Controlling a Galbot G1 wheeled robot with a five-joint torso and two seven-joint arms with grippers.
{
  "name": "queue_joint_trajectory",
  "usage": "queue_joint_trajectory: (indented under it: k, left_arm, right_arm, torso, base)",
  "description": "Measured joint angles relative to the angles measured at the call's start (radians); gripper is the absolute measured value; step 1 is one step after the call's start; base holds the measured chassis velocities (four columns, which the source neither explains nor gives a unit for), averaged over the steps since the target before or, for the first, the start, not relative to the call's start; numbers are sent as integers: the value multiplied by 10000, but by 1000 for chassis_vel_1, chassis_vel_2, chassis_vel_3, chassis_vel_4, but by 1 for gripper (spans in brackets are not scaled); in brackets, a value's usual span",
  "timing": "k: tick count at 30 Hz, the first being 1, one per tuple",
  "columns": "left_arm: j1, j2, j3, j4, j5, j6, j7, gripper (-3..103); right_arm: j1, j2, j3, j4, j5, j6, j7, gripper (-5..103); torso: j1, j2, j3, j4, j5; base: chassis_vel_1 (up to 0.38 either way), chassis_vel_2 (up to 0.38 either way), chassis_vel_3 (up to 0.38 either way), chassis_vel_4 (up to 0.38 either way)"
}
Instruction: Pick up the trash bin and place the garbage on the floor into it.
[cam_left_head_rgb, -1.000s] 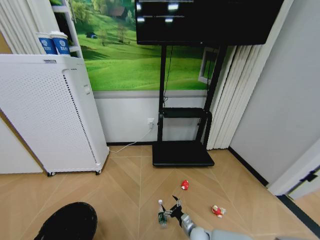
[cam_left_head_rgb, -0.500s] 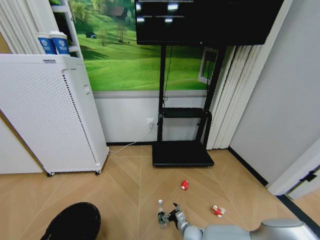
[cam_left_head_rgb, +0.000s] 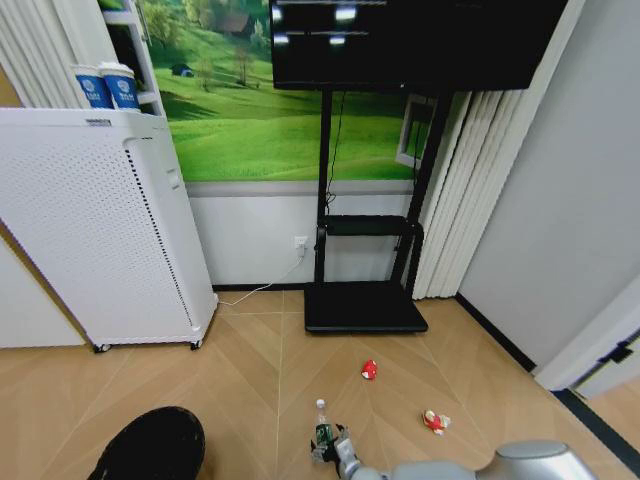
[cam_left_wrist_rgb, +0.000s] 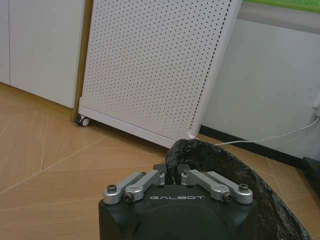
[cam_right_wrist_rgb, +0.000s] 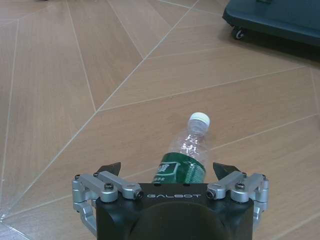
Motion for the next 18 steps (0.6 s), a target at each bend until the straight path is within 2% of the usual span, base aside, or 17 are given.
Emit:
queue_joint_trajectory:
  k: [4,7,12,18]
  left_arm:
    - [43,45,-28,1,-79,-34,49,8]
    - [43,58,-31,2,-163,-83,83,8]
    - [60,39,47,2,-163,-166,137,8]
    - [110,52,64,63,-199,-263,270,8]
  right_arm:
    - [72,428,-38,-558,209,6,-95,100]
    - [85,1027,132,-1285,583,-2,-156,100]
    - [62,1487,297,-2154,871,-12,-345,100]
    - [49,1614,222,-3190,952,84,-697,100]
  torso:
    - [0,1,0,-1,-1]
    - [0,0,0,0,0]
    - [0,0,0,1,0]
    - [0,0,0,0,1]
  base:
    - [0,0,0,0]
    - [0,0,0,0]
    - [0,0,0,0]
    - [0,0,0,0]
